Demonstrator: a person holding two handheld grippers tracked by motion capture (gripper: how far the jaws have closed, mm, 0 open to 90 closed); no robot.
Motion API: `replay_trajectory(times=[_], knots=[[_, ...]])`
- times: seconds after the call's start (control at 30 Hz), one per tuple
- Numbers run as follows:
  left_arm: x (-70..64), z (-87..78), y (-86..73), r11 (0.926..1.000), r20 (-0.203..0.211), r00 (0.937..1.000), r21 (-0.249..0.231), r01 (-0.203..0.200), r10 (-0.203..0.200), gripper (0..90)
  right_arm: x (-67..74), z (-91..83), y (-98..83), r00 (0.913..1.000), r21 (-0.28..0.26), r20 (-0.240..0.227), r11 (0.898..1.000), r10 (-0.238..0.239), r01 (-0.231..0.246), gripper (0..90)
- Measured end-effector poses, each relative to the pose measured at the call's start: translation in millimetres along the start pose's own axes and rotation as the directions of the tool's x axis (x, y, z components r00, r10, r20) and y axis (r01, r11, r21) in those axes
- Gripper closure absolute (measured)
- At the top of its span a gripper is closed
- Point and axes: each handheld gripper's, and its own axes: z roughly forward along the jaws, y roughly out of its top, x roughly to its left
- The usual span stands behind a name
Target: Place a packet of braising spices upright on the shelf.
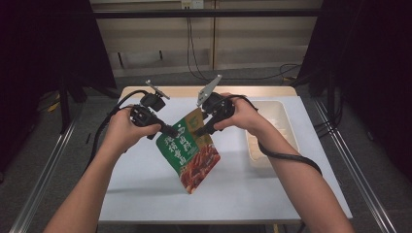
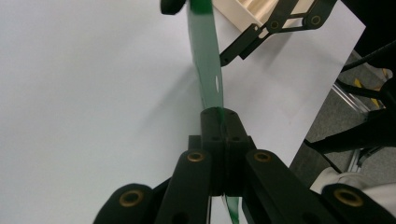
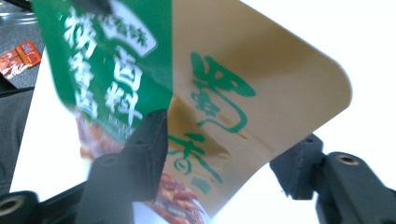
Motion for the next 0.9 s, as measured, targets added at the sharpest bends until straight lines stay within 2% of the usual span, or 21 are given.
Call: replay_trajectory(times=[0.07,0.1,0.17,0.2,0.23,0.33,0.37,0.47,0.53,0.57,0.6,0.63,0.67,0.7,0.73,0.87,0.9], knots=[[-0.5,-1.6,2.1,0.9999,0.001,1.0,-0.006,-0.01,0.01,90.0,-0.1,-1.4,-0.2,1.0,0.002,0.004,1.0,0.001,-0.001,46.0],[-2.1,-1.5,3.1,0.9997,-0.001,1.0,-0.021,0.009,-0.009,90.0,0.2,-3.2,-0.4,0.9999,0.008,-0.006,1.0,0.014,-0.013,46.1],[-2.7,-2.2,5.6,0.9999,-0.01,0.9999,-0.011,-0.012,0.012,90.0,0.0,-5.0,-0.1,0.9999,0.016,-0.007,1.0,0.013,-0.012,46.1],[-4.0,-1.8,6.5,0.9998,-0.015,0.9999,-0.019,-0.008,0.008,90.0,0.6,-5.8,0.0,0.9999,0.025,-0.006,1.0,0.01,-0.01,46.2],[-4.3,-2.8,7.7,0.9996,-0.016,0.9996,-0.01,-0.025,0.025,90.0,0.4,-7.0,0.0,1.0,0.036,-0.007,0.999,0.005,-0.005,46.2],[-7.6,-2.5,10.3,0.9988,-0.008,0.9988,-0.012,-0.048,0.048,90.0,-1.1,-8.7,0.7,0.9994,0.037,-0.03,0.999,0.018,-0.017,45.6],[-9.1,-2.7,11.9,0.9978,0.013,0.9977,-0.008,-0.066,0.066,90.0,-0.9,-8.2,1.3,0.9991,0.044,-0.037,0.999,0.019,-0.017,44.8],[-11.3,-3.2,13.2,0.9971,-0.001,0.9971,0.005,-0.076,0.076,90.0,-0.9,-5.7,3.4,0.9994,0.058,-0.034,0.998,0.003,-0.001,42.3],[-13.3,-2.0,13.2,0.9976,-0.007,0.9976,-0.007,-0.069,0.069,90.0,0.0,-1.7,8.1,0.9987,0.07,-0.051,0.998,-0.005,0.009,43.0],[-14.6,-1.0,12.8,0.9983,-0.007,0.9986,-0.024,-0.053,0.053,90.0,0.6,-0.6,9.9,0.9983,0.078,-0.057,0.997,-0.009,0.014,44.4],[-11.8,-3.3,12.8,0.997,-0.001,0.997,0.003,-0.078,0.078,90.0,1.3,0.4,11.6,0.9975,0.083,-0.069,0.996,-0.018,0.024,46.0],[-11.8,-3.3,12.8,0.997,-0.001,0.997,0.003,-0.078,0.078,90.0,1.3,0.4,11.6,0.9975,0.083,-0.069,0.996,-0.018,0.024,46.0],[-11.7,-2.1,11.6,0.9973,-0.002,0.9975,-0.019,-0.071,0.071,90.0,2.2,1.4,13.1,0.9968,0.09,-0.075,0.995,-0.027,0.034,47.0],[-10.9,-2.7,11.2,0.9972,-0.006,0.9973,-0.017,-0.073,0.073,90.0,3.1,2.2,14.7,0.9964,0.102,-0.079,0.994,-0.031,0.039,48.4],[-10.6,-2.7,10.1,0.9981,-0.005,0.9984,-0.026,-0.056,0.056,90.0,3.5,3.1,15.9,0.996,0.117,-0.084,0.992,-0.03,0.04,50.9],[-7.6,-3.0,6.9,0.9974,-0.002,0.9983,-0.043,-0.058,0.058,90.0,3.8,4.4,19.6,0.9946,0.167,-0.088,0.983,-0.055,0.069,60.5],[-7.1,-3.2,6.5,0.9972,0.0,0.9982,-0.044,-0.06,0.06,90.0,3.8,4.4,19.6,0.9946,0.167,-0.088,0.983,-0.055,0.069,60.5]])
